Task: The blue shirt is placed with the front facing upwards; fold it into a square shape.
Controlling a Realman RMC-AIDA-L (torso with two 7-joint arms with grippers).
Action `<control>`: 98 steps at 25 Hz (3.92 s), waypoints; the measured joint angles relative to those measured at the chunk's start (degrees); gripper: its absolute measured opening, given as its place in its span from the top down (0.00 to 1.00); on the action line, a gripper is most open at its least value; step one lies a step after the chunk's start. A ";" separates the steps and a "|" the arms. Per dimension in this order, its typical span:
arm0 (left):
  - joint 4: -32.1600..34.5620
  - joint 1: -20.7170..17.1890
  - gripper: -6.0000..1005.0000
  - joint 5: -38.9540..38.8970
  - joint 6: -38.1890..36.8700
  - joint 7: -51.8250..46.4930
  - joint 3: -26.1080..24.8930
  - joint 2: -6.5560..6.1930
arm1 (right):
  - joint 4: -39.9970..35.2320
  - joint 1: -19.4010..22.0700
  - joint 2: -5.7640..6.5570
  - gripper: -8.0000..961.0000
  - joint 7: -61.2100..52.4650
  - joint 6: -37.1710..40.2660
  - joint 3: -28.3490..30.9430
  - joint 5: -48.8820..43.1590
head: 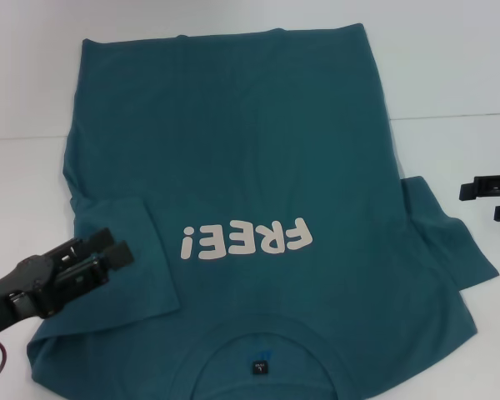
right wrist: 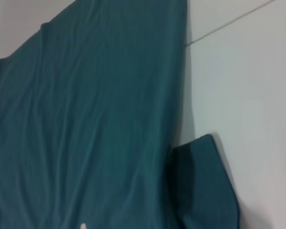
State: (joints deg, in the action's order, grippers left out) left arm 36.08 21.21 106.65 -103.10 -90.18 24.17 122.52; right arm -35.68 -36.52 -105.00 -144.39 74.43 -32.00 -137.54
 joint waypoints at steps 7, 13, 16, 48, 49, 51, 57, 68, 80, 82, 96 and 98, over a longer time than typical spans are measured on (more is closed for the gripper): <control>-0.49 0.01 0.24 -0.49 0.06 0.26 0.00 0.00 | 1.40 -0.05 -0.53 0.05 3.17 -2.50 -0.67 -0.02; -0.67 0.12 0.24 -0.53 0.58 0.33 0.00 0.00 | 3.39 -0.22 -0.78 0.05 3.67 -5.13 -1.31 -0.02; -0.67 0.18 0.24 -0.55 0.71 0.35 0.00 0.00 | 3.84 -0.22 -1.01 0.05 3.49 -6.35 -1.38 -0.02; -0.76 0.06 0.24 -0.66 1.15 0.36 -0.80 0.00 | 5.27 -0.89 -3.43 0.05 3.39 -11.30 -1.11 0.34; -0.76 0.06 0.24 -0.66 1.15 0.36 -0.80 0.00 | 5.27 -0.91 -3.52 0.05 3.41 -11.49 -1.10 0.34; -0.76 0.06 0.24 -0.66 1.15 0.36 -0.80 0.00 | 5.27 -0.98 -3.86 0.05 3.51 -12.15 -1.04 0.34; -0.75 -0.06 0.24 -0.66 1.15 0.36 -0.79 0.07 | 5.34 -1.20 -4.18 0.05 3.58 -12.92 -1.01 0.37; -0.76 -0.11 0.24 -0.66 1.10 0.35 -1.12 0.09 | 6.10 -1.76 -4.81 0.05 3.29 -13.61 -1.18 0.43; -0.79 -0.29 0.24 -0.66 0.79 0.36 -1.50 0.09 | 6.15 -1.79 -4.77 0.05 3.79 -13.58 -1.06 2.24; -0.80 -0.29 0.24 -0.66 0.77 0.36 -1.50 0.09 | 6.15 -1.77 -4.77 0.05 3.86 -13.51 -1.24 2.59; -0.85 -0.38 0.24 -0.66 0.68 0.36 -1.50 0.08 | 6.06 -1.45 -4.77 0.05 3.94 -13.49 -2.54 2.19; -0.85 -0.40 0.24 -0.66 0.63 0.36 -1.50 0.16 | 5.99 -1.44 -4.77 0.05 4.12 -13.62 -2.70 2.17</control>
State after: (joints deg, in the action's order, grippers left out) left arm 35.24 20.80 105.99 -102.47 -89.82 22.67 122.68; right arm -29.69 -37.97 -109.77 -140.26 60.82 -34.70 -135.36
